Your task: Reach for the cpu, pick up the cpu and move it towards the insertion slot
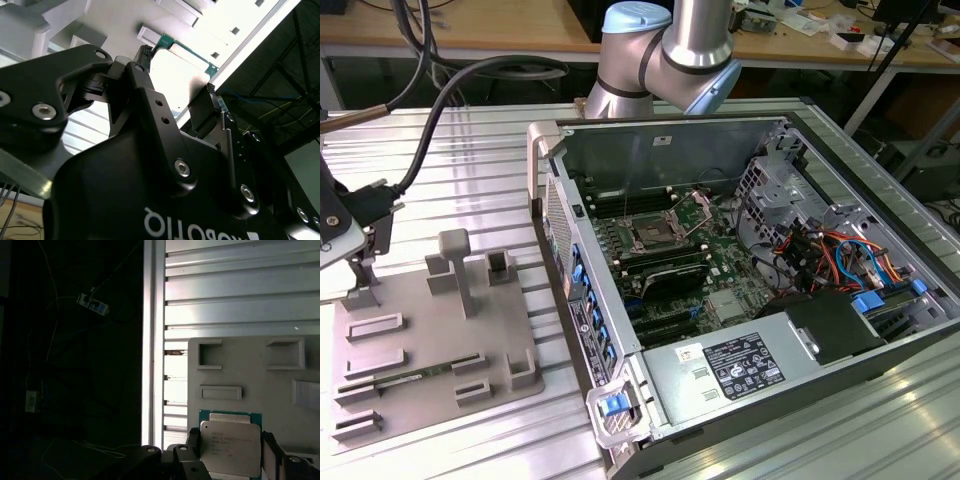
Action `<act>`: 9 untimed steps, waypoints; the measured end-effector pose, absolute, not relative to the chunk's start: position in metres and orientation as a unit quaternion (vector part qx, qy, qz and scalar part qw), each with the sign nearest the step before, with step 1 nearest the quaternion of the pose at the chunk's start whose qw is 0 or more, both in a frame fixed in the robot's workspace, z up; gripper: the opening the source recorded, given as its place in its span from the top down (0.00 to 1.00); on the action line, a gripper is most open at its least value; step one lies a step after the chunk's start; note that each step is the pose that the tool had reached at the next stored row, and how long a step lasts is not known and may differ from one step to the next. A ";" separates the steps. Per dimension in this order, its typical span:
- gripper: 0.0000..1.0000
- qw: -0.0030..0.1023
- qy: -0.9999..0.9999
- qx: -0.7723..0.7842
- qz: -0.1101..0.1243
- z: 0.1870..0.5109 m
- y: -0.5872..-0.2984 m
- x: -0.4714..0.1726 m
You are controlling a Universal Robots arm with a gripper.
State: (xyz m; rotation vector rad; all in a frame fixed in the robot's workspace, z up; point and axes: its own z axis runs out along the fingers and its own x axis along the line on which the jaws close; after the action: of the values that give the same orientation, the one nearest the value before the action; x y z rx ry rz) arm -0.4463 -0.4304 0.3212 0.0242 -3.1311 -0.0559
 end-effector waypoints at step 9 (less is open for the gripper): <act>0.45 0.005 -1.000 0.008 -0.018 0.328 -0.430 -0.446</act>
State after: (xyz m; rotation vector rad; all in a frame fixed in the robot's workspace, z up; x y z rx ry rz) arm -0.4464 -0.4304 0.3279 0.0242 -3.1309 -0.0579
